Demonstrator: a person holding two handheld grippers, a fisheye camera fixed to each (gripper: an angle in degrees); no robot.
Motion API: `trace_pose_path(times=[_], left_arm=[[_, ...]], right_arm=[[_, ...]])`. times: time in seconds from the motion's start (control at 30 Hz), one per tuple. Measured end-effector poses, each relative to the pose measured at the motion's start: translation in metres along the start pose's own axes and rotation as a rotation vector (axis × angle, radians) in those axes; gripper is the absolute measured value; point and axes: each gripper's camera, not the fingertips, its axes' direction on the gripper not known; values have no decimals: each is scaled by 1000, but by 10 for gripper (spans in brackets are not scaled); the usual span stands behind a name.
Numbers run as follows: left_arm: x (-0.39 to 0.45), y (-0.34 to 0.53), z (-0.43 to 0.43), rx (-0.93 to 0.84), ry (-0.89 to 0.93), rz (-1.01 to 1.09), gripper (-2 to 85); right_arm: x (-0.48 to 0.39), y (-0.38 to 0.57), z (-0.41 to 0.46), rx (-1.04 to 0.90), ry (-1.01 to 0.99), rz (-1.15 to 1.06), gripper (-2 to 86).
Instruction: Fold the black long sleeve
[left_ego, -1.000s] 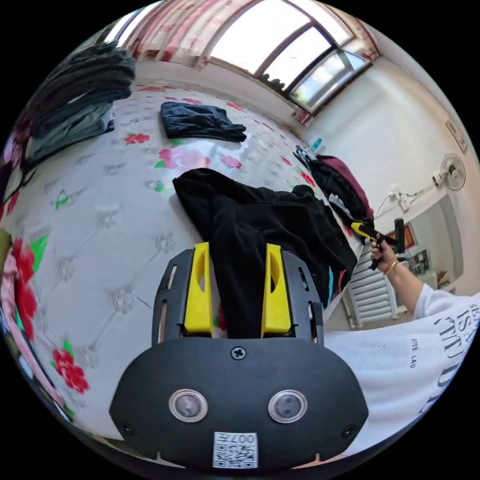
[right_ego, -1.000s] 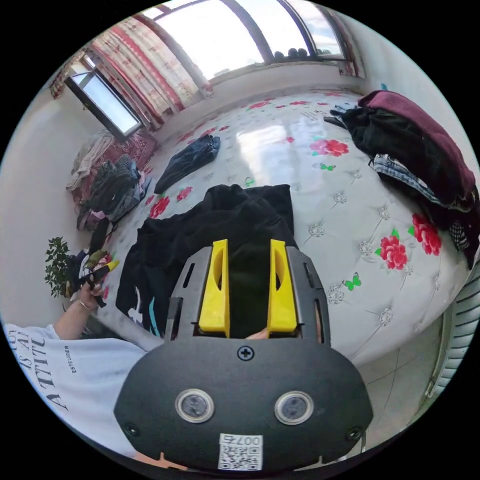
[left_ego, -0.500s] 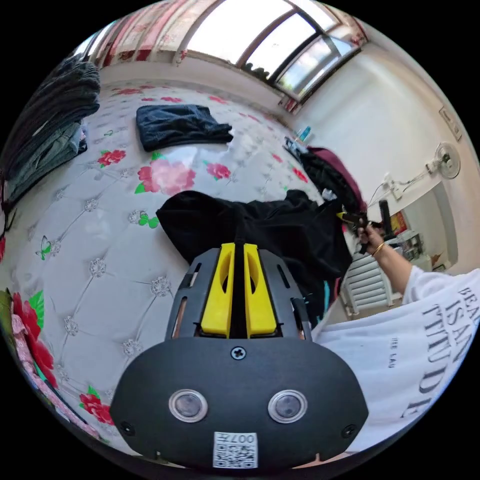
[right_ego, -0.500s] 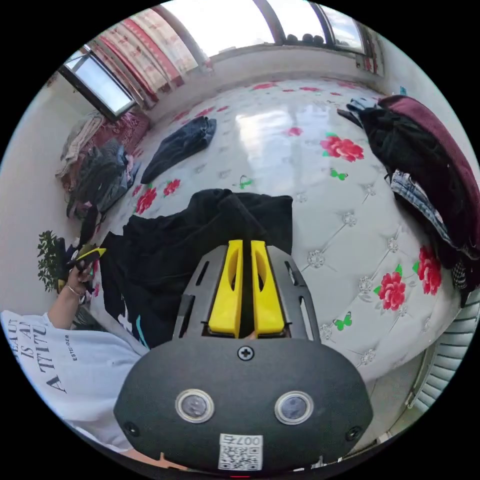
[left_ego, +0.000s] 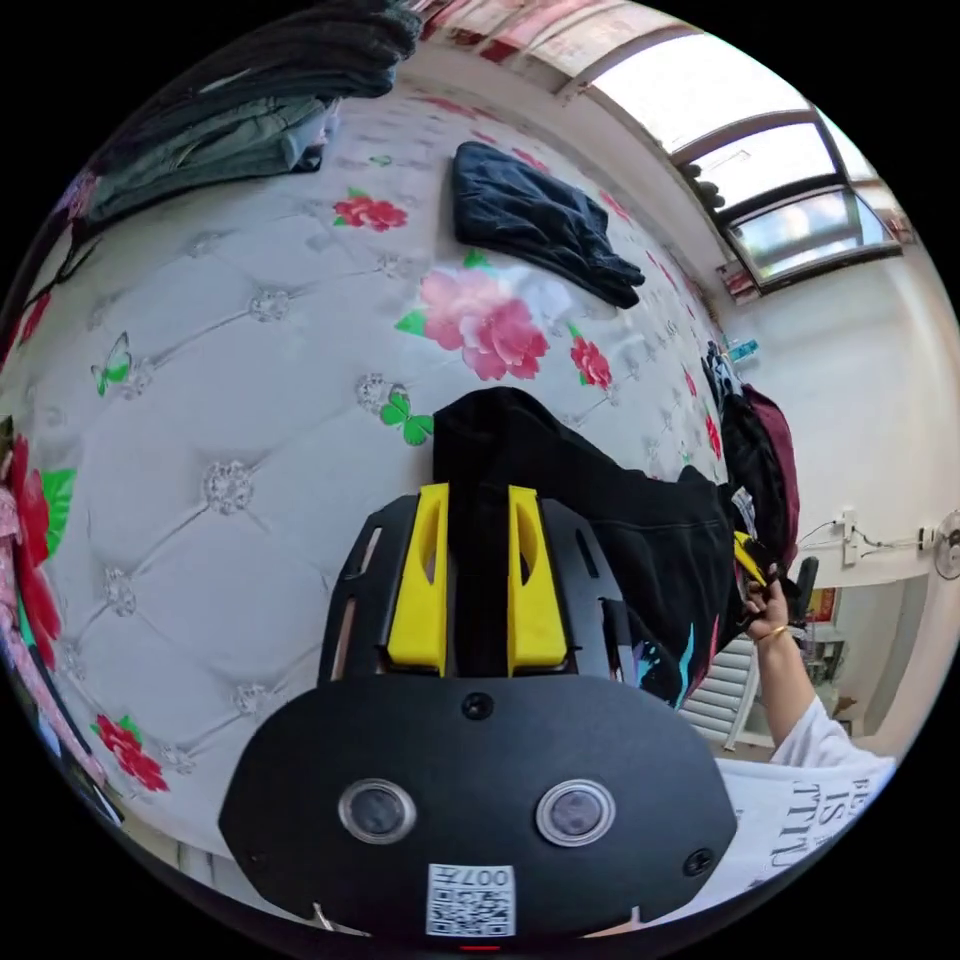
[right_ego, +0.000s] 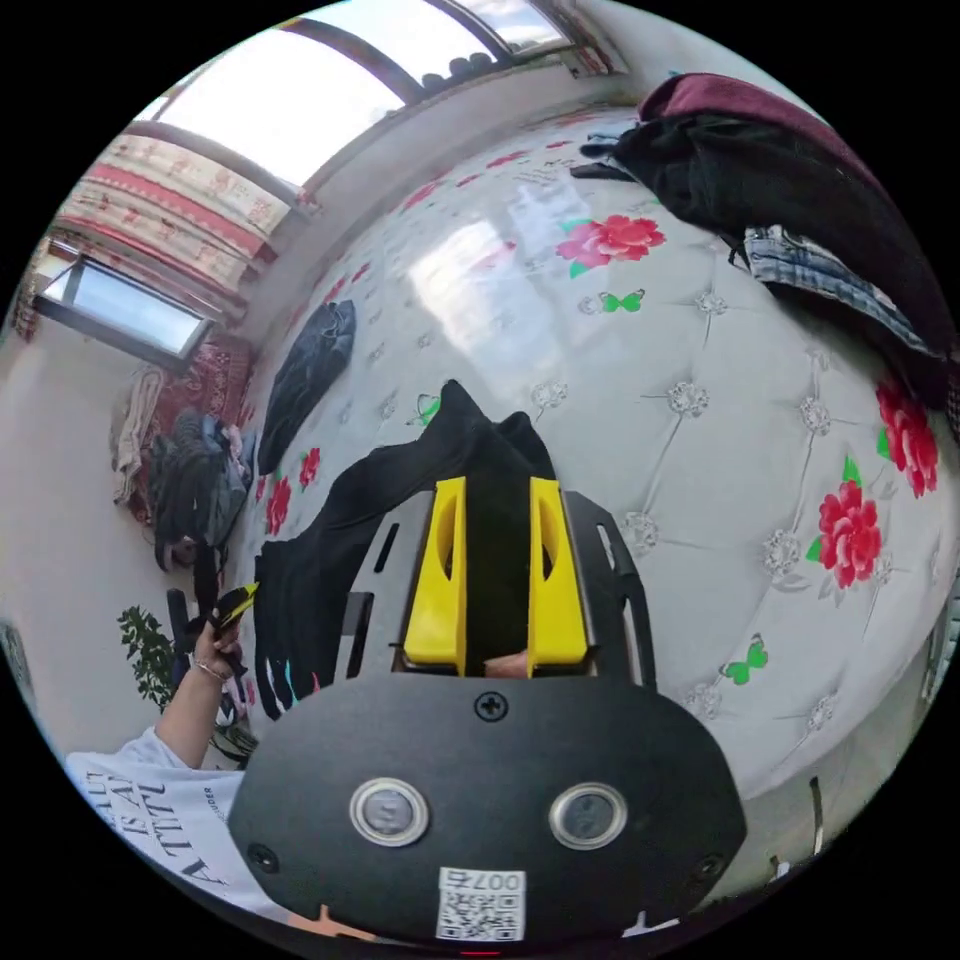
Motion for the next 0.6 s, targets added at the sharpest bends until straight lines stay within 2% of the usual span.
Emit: trace_pose_path(times=[0.07,0.2,0.4,0.6], left_arm=[[4,28,-36,102,-52,62,70],[23,87,-71,137,-65,133,64],[133,168,-34,-42,146,461,79],[221,188,18,-202,269,798,106]], right_arm=[[21,35,-37,84,-56,39,77],[87,138,-97,165,-170,234,92],[129,209,-88,66,-262,361,108],[138,207,-58,160,-456,408,94]])
